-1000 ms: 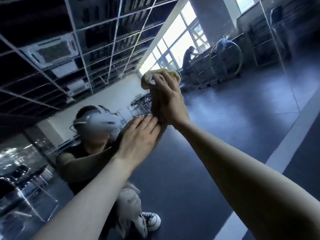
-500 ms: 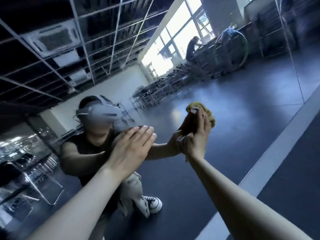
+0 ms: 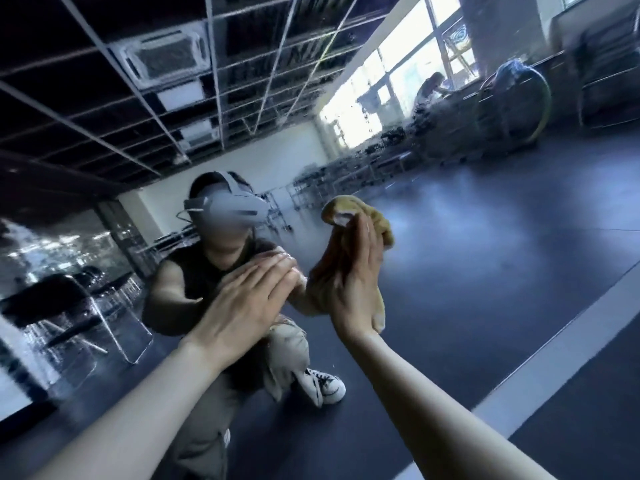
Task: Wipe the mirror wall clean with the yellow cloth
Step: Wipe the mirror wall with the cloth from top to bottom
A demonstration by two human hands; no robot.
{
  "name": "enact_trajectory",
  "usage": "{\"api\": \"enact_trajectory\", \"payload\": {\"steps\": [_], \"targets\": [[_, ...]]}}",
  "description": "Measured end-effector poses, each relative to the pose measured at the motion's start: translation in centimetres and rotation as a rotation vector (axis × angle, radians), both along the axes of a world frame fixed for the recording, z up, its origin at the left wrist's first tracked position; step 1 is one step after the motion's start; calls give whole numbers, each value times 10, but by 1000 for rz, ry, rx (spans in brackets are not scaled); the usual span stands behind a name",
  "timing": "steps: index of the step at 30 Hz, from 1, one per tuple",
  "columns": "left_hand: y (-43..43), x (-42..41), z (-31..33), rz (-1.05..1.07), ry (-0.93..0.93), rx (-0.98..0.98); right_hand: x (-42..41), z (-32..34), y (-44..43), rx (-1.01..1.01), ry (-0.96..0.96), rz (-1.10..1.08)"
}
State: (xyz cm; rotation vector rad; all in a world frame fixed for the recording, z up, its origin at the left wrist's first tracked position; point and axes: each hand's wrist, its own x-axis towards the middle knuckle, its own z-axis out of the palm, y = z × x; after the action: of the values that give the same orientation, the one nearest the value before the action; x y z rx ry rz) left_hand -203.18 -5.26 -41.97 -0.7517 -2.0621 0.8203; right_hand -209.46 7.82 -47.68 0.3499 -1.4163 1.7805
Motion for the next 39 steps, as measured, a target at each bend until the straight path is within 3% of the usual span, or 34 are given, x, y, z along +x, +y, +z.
{"api": "enact_trajectory", "payload": {"steps": [4, 7, 10, 13, 19, 25, 28, 33, 39], "targets": [[-14, 17, 8, -72, 39, 143, 11, -30, -44, 200, 133, -20], [-13, 21, 0, -113, 32, 9, 28, -58, -52, 345, 189, 132], [-7, 20, -1, -52, 31, -35, 38, -53, -38, 324, 210, 203], [3, 14, 15, -27, -26, -37, 32, -42, -14, 329, 148, -55], [-3, 20, 50, 17, -127, -101, 24, -48, -39, 119, 62, 83], [-51, 50, 22, -17, -167, 113, 66, -79, -89, 220, 69, 126], [-76, 75, 4, 57, -163, 13, 75, -94, -101, 313, 133, 147], [-84, 97, 38, 108, -48, -32, 73, -44, -110, 247, 209, 162], [-140, 127, 82, 159, 258, 142, 89, 55, -141, 327, 398, 218]]}}
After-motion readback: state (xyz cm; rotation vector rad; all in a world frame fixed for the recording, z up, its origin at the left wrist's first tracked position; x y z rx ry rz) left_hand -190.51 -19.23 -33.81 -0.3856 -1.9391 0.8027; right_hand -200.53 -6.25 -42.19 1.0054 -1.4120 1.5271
